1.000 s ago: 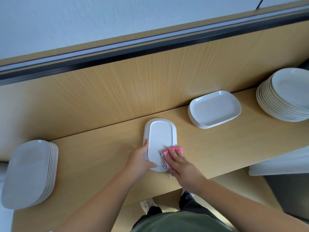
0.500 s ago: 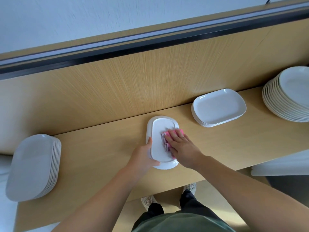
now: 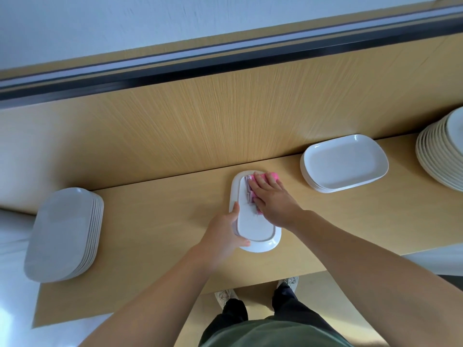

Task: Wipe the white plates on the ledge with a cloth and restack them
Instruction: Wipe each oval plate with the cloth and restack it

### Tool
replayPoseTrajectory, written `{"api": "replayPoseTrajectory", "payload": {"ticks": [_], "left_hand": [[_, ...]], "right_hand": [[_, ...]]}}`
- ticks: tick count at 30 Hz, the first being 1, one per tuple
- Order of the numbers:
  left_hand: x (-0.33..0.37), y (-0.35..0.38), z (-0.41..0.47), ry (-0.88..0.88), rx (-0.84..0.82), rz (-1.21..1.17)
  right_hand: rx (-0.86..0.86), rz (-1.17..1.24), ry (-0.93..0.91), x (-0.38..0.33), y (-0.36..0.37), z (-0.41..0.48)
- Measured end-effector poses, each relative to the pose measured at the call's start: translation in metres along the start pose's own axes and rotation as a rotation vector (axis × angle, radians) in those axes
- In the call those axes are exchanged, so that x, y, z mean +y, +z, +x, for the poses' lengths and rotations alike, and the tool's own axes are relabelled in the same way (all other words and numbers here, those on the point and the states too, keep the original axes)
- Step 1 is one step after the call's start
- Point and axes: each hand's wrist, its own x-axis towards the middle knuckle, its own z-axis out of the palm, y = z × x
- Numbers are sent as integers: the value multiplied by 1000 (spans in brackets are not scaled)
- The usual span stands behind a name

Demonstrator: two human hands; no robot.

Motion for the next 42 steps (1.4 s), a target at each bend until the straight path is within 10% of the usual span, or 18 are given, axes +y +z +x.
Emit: {"api": "replayPoseTrajectory", "payload": {"ticks": [25,42], "left_hand": [[7,-2,-2,43,-18,91],[20,-11,-5,108,86,-177]], "right_hand": [[-71,-127,-509,14,35,-66],[-16,188,-287,42,-14,-90]]}}
